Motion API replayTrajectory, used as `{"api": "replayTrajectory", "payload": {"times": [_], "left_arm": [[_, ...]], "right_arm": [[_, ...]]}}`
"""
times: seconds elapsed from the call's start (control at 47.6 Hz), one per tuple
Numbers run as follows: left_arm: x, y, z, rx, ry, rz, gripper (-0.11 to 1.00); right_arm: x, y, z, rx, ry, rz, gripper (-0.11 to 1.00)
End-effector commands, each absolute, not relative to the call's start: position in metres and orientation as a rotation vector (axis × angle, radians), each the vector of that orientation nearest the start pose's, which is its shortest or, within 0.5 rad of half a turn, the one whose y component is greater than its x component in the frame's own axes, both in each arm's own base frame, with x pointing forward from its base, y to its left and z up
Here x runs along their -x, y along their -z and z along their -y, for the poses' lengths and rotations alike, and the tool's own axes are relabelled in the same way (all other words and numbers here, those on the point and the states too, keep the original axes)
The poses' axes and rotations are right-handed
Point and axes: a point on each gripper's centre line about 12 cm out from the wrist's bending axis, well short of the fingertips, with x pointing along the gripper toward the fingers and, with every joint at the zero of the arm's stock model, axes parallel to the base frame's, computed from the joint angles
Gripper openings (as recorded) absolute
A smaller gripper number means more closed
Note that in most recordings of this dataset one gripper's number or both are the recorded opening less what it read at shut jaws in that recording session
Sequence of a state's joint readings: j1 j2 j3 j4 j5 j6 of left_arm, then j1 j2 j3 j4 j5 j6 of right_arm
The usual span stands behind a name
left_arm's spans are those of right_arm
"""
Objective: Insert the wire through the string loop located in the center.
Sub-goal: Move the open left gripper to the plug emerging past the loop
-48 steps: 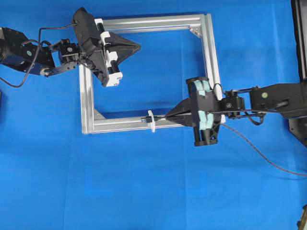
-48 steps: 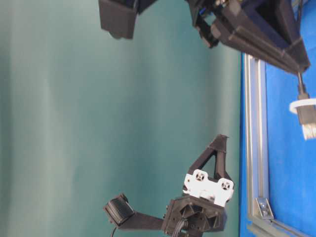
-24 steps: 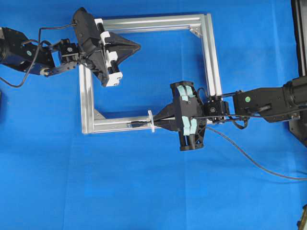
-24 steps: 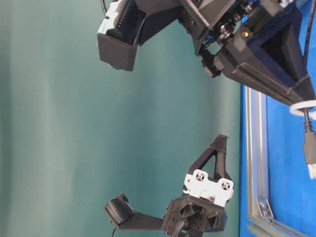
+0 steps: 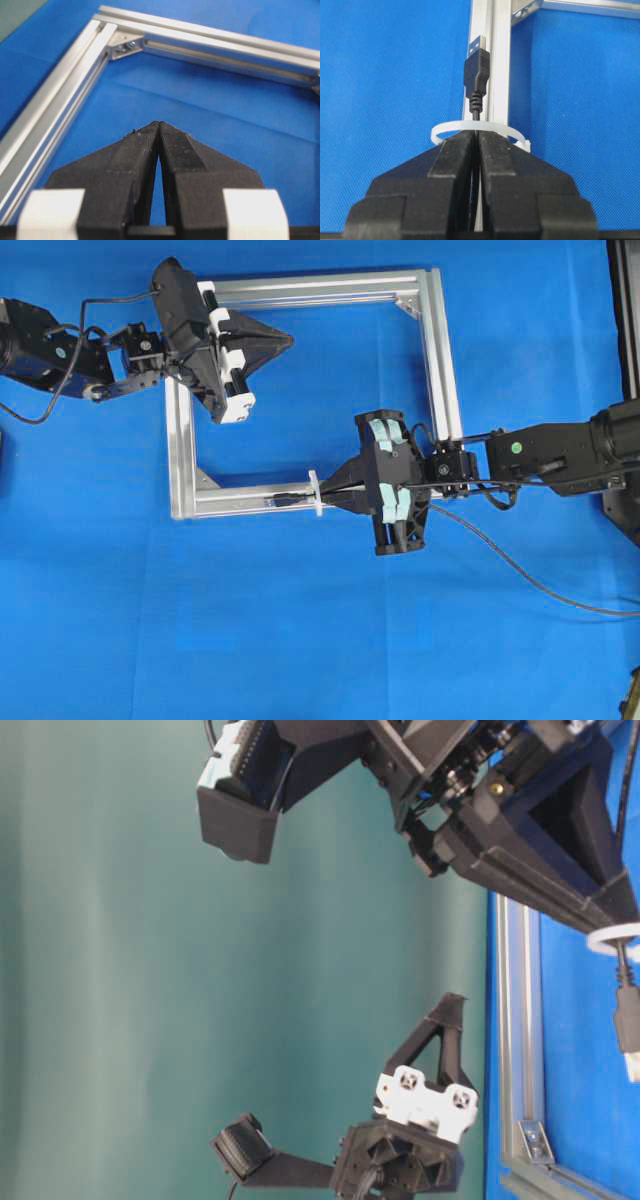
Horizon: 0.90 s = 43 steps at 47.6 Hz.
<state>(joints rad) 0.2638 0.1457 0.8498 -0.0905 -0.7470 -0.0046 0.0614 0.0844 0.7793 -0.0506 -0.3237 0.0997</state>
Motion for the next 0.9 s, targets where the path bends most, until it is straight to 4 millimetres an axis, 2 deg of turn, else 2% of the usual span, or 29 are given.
{"api": "replayTrajectory", "payload": {"times": [0.0, 0.504, 0.882], "left_arm": [[-0.366, -0.149, -0.102, 0.09, -0.32, -0.198, 0.0], [-0.364, -0.143, -0.065, 0.092, -0.226, -0.219, 0.0], [-0.362, -0.142, 0.001, 0.139, -0.056, -0.235, 0.0]], "right_arm": [[-0.385, -0.142, -0.026, -0.042, -0.063, -0.505, -0.02], [-0.385, -0.142, -0.026, -0.042, -0.063, -0.505, -0.02], [-0.384, -0.142, -0.026, -0.041, -0.063, -0.51, -0.02]]}}
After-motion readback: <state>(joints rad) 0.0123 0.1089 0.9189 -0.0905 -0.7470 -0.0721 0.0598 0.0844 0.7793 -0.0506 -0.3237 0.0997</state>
